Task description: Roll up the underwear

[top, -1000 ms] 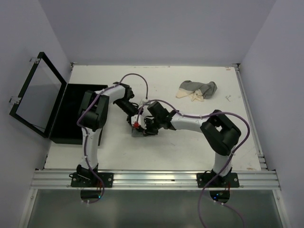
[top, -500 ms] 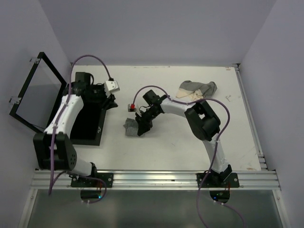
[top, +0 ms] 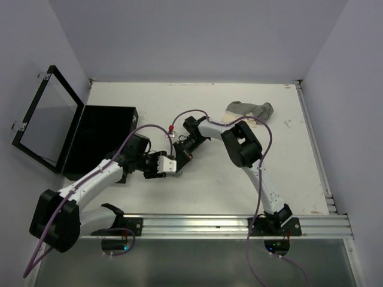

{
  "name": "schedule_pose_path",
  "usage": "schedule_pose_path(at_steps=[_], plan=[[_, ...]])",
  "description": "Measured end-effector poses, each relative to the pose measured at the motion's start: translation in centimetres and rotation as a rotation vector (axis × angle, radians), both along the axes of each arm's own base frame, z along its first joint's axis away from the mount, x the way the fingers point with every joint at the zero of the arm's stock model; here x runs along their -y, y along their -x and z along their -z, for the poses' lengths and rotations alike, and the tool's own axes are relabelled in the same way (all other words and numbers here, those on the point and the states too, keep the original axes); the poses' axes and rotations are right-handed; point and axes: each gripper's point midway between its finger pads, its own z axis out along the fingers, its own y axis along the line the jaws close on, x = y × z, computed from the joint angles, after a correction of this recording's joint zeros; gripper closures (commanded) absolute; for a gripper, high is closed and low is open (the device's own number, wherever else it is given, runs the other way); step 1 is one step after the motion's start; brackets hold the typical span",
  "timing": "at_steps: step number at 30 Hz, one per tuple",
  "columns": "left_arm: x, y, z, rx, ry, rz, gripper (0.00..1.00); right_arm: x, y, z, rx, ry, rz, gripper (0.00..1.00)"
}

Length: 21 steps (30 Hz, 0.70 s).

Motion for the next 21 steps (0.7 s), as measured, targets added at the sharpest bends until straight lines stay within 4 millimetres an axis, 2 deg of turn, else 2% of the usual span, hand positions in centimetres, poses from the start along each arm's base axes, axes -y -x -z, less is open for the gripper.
schedule_pose_path(at_steps=[5,11,13,15,16,18,21], plan=[[1.7,-1.1,0.4,0.108,-0.017,0.050,0.44,0.3,0.7,0.0,-0.084,0.030,0.003,1.00],[3.0,-0.3,2.8,0.126,-0.087,0.143,0.45,0.3,0.8,0.0,-0.130,0.066,0.008,1.00],[3.2,-0.5,3.4,0.131,-0.111,0.152,0.50,0.3,0.7,0.0,-0.139,0.074,0.010,1.00],[3.3,-1.0,3.8,0.129,-0.134,0.146,0.66,0.3,0.7,-0.1,-0.143,0.079,0.011,0.99],[3.4,-1.1,4.0,0.121,-0.142,0.145,0.73,0.3,0.7,0.0,-0.144,0.080,0.011,0.89],[3.5,-1.2,4.2,0.093,-0.157,0.138,0.88,0.5,0.7,0.0,-0.149,0.091,0.014,0.79],[3.9,-1.2,4.1,0.058,-0.159,0.125,0.96,1.1,0.3,-0.1,-0.166,0.110,0.033,0.58]])
